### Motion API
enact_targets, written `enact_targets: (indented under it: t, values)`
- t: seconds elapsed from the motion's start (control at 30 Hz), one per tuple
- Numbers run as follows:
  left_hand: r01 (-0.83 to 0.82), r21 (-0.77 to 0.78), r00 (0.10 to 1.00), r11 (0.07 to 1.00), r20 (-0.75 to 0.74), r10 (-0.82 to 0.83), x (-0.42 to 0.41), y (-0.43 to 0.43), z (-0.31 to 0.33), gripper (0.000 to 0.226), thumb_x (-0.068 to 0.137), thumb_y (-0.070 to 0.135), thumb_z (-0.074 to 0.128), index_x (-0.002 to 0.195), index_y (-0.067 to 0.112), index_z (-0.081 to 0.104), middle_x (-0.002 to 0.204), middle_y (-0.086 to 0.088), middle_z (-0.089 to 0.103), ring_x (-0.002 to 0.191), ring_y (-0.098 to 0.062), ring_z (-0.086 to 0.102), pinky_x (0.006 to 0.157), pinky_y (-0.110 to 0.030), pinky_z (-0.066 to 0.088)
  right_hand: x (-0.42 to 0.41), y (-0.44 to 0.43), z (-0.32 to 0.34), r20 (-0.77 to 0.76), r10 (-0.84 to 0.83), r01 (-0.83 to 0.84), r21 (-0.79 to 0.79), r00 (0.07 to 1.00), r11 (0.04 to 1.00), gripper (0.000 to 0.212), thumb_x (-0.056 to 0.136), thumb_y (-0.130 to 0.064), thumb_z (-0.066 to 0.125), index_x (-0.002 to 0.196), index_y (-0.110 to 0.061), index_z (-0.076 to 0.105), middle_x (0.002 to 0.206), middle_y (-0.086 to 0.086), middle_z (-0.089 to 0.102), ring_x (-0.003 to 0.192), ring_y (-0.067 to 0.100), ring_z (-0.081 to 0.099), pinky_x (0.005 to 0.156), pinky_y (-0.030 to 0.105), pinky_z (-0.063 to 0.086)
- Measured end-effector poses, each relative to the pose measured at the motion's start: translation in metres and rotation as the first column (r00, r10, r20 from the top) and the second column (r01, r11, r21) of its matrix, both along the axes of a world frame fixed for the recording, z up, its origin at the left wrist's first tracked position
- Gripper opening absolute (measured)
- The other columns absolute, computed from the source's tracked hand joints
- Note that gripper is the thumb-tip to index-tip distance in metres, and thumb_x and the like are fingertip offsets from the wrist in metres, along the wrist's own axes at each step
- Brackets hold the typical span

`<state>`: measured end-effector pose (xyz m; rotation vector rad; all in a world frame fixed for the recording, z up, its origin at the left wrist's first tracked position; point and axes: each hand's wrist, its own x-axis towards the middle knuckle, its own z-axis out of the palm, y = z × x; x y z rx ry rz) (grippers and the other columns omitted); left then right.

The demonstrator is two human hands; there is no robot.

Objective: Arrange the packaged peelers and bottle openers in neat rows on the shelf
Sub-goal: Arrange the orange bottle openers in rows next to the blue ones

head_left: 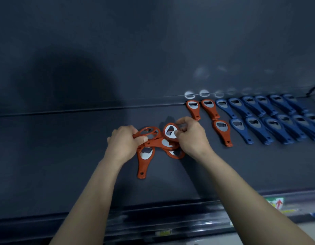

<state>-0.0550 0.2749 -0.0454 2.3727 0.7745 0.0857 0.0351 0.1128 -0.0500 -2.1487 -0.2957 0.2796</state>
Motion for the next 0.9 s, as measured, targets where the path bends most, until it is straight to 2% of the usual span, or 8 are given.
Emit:
enact_targets:
  t: [0.1,0.23,0.4,0.47,0.53,0.67,0.8,0.9]
  values:
    - [0.068,-0.041,0.998,0.997,-0.011,-0.068,0.002,0.000,0.004,0.026,0.079,0.037,0.072,0.090,0.015,0.064,0.082,0.005,0.061,0.087,-0.018,0.060,0.084,-0.041,0.049,-0.001,0.003,-0.001,-0.010,-0.021,0.020,-0.031,1.000,0.999,0.031,0.090,-0.006,0.051,0.119,-0.016,0.056,0.101,0.000,0.056,0.078,0.009,0.053,0.051,0.012,0.036]
    - [0.139,-0.090,0.990,0.986,-0.013,-0.141,0.004,0.001,0.006,0.020,0.076,0.028,0.076,0.084,0.024,0.059,0.073,0.014,0.057,0.068,0.000,0.055,0.065,-0.019,0.045,-0.002,0.004,0.000,-0.007,-0.067,0.066,-0.041,0.998,0.997,0.031,0.089,-0.005,0.049,0.118,-0.016,0.057,0.106,0.001,0.059,0.076,0.007,0.053,0.052,0.011,0.036]
    - [0.160,-0.083,0.987,0.984,0.012,-0.160,0.004,-0.003,0.003,0.034,0.080,0.018,0.072,0.112,0.017,0.062,0.081,0.013,0.055,0.070,0.001,0.053,0.057,-0.016,0.039,-0.004,0.006,0.003,-0.018,-0.100,0.099,-0.037,0.995,0.994,0.033,0.089,-0.003,0.046,0.117,-0.018,0.056,0.111,0.001,0.059,0.077,0.008,0.055,0.050,0.013,0.038]
    - [0.148,-0.072,0.989,0.986,0.032,-0.146,0.005,-0.005,0.002,0.037,0.081,0.017,0.070,0.117,0.017,0.060,0.088,0.010,0.056,0.073,-0.004,0.054,0.060,-0.018,0.041,-0.005,0.007,0.004,-0.015,-0.098,0.097,-0.049,0.995,0.994,0.034,0.088,-0.003,0.045,0.117,-0.019,0.056,0.109,0.000,0.059,0.070,0.002,0.054,0.044,0.008,0.035]
    - [0.139,-0.068,0.990,0.988,0.035,-0.137,0.005,-0.006,0.001,0.037,0.080,0.016,0.071,0.116,0.016,0.061,0.092,0.008,0.057,0.076,-0.007,0.056,0.064,-0.021,0.042,-0.007,0.007,0.005,-0.013,-0.098,0.097,-0.056,0.995,0.994,0.034,0.088,-0.003,0.045,0.116,-0.019,0.056,0.107,0.000,0.060,0.065,-0.001,0.052,0.039,0.007,0.035]
    - [0.112,-0.054,0.993,0.992,0.045,-0.109,0.003,-0.005,0.001,0.029,0.077,0.010,0.071,0.104,0.015,0.065,0.080,0.009,0.056,0.077,-0.012,0.060,0.068,-0.027,0.051,-0.011,0.008,0.008,-0.012,-0.106,0.105,-0.050,0.994,0.993,0.031,0.088,-0.003,0.046,0.113,-0.019,0.056,0.104,0.000,0.060,0.065,0.001,0.054,0.037,0.008,0.036]
    - [-0.018,0.009,0.995,1.000,0.101,0.017,-0.006,0.004,-0.001,0.015,0.077,0.006,0.065,0.075,0.019,0.058,0.071,0.008,0.055,0.075,-0.019,0.059,0.069,-0.031,0.048,-0.017,0.009,0.010,-0.001,-0.114,0.114,-0.038,0.993,0.993,0.031,0.086,-0.005,0.050,0.113,-0.018,0.057,0.101,0.002,0.061,0.078,0.014,0.060,0.054,0.021,0.046]
    - [-0.122,0.063,0.986,0.991,0.119,0.114,-0.014,0.018,-0.005,0.005,0.080,0.005,0.060,0.084,0.006,0.062,0.080,-0.004,0.063,0.073,-0.022,0.057,0.064,-0.031,0.047,-0.022,0.014,0.011,-0.013,-0.105,0.104,-0.053,0.994,0.993,0.030,0.086,-0.007,0.053,0.115,-0.017,0.057,0.107,0.005,0.063,0.091,0.021,0.062,0.068,0.029,0.051]
